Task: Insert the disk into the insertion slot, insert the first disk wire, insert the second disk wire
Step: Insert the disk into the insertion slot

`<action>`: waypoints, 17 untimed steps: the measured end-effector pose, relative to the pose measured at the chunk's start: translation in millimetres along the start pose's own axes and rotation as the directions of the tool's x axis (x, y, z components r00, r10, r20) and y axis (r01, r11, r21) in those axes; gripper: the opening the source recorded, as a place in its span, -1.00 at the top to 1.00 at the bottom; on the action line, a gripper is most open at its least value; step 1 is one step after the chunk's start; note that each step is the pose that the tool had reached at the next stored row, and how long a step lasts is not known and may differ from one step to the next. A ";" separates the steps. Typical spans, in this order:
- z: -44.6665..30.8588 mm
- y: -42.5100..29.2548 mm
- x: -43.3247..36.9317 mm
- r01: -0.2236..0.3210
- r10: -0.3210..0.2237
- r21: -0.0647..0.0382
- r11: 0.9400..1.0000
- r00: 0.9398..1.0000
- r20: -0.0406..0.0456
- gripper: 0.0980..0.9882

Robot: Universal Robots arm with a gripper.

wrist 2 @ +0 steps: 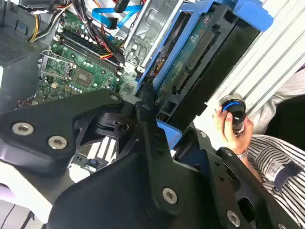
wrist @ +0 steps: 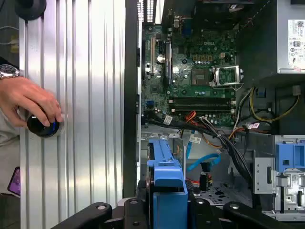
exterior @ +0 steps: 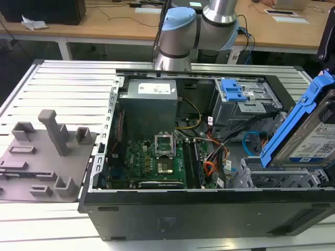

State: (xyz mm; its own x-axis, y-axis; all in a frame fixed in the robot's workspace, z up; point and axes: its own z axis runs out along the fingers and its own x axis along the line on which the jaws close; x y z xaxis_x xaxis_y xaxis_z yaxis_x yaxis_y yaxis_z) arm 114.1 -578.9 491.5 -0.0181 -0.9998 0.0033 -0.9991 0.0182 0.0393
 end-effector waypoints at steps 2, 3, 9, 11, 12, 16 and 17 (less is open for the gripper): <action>7.9 -0.3 0.0 0.000 0.000 0.000 1.000 1.000 0.000 0.40; 12.9 -0.5 -0.1 0.000 0.000 0.000 1.000 1.000 0.000 0.40; 25.3 -1.0 -0.1 0.000 0.000 0.000 1.000 1.000 0.001 0.40; 28.2 -1.7 -1.8 0.000 0.000 0.000 1.000 1.000 0.002 0.40; 28.9 -2.0 -3.0 0.000 0.000 0.000 1.000 1.000 0.003 0.40; 33.6 -3.6 -13.8 0.003 -0.003 0.000 1.000 1.000 0.012 0.40; 36.3 -4.8 -18.9 0.004 -0.004 0.000 1.000 1.000 0.013 0.40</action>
State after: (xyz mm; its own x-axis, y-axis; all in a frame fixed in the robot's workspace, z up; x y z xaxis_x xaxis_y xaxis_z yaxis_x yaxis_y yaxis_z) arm 117.9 -560.2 455.0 -0.0144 -0.9998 -0.0100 -0.9991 0.0140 0.0395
